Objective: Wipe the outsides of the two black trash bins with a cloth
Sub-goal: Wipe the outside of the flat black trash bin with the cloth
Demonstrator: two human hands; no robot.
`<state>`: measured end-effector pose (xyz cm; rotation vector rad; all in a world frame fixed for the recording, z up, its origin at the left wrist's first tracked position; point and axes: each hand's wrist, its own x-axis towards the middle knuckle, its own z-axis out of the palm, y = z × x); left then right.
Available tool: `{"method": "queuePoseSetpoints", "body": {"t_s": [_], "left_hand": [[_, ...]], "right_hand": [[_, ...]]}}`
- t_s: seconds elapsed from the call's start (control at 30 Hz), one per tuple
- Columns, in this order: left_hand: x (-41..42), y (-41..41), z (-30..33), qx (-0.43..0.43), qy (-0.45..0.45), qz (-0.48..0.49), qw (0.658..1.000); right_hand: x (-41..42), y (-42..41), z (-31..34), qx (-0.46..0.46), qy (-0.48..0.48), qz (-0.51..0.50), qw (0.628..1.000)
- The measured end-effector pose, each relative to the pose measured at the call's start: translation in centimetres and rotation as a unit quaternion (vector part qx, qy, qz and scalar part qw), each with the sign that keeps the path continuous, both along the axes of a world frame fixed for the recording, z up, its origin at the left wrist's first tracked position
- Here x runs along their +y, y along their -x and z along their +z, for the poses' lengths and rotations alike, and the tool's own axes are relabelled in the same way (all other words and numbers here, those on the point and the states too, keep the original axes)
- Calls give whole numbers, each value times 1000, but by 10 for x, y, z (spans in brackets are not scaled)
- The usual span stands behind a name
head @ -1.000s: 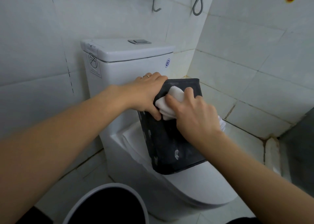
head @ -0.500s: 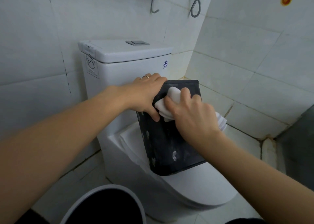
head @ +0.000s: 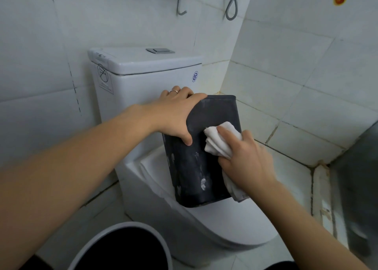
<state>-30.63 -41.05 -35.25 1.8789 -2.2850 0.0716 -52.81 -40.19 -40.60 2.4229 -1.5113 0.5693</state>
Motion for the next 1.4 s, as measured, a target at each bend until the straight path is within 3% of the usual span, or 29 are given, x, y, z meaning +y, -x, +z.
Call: {"method": "queuePoseSetpoints", "body": {"t_s": [0.37, 0.7, 1.07, 1.27, 1.4], "left_hand": [[-3, 15, -9, -67, 32, 41, 996], [-5, 13, -9, -62, 20, 43, 997], [-1, 14, -9, -71, 14, 53, 996], [-5, 14, -8, -64, 4, 59, 996], [-7, 14, -9, -61, 3, 52, 997]], "right_hand": [[2, 16, -12, -83, -76, 5, 994], [49, 30, -32, -57, -138, 69, 986], [46, 40, -33, -18, -86, -17, 996], [73, 30, -48, 9, -105, 100, 989], [69, 36, -52, 17, -82, 103, 991]]}}
